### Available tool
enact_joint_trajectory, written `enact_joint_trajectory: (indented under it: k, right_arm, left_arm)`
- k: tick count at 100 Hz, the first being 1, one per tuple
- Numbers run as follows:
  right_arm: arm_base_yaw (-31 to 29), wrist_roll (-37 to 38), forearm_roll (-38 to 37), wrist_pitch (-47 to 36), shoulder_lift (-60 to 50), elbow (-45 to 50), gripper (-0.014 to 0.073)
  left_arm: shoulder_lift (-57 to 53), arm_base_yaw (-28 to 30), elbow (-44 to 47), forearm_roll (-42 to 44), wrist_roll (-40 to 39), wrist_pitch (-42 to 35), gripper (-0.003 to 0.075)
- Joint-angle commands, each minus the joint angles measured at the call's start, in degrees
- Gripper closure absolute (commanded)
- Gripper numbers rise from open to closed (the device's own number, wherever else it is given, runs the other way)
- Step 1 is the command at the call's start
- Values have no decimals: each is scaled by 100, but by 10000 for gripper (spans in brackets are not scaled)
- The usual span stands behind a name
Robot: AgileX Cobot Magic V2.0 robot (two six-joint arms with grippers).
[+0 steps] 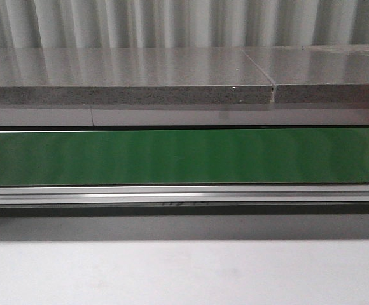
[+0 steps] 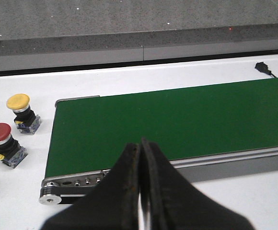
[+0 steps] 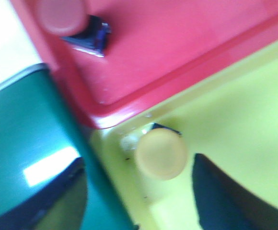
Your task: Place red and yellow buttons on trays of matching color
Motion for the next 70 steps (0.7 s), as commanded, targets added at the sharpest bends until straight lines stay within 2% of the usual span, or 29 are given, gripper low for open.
enact_joint_trajectory:
  k: [1, 17, 27, 54, 70]
  right_arm:
    - [212, -148, -6, -33, -462, -131, 281]
    - [723, -262, -6, 13, -771, -110, 565]
    - [1109, -369, -6, 38, -855, -60, 654]
    - [2092, -903, -10, 79, -1086, 203, 660]
    - [2659, -1238, -10, -171, -1333, 504, 660]
  left_arm:
    - [62, -42, -151, -72, 5, -413, 740]
    - [62, -42, -151, -72, 5, -413, 740]
    - [62, -42, -151, -72, 5, -413, 740]
    - [62, -42, -151, -72, 5, -413, 740]
    - [62, -42, -151, -72, 5, -413, 740]
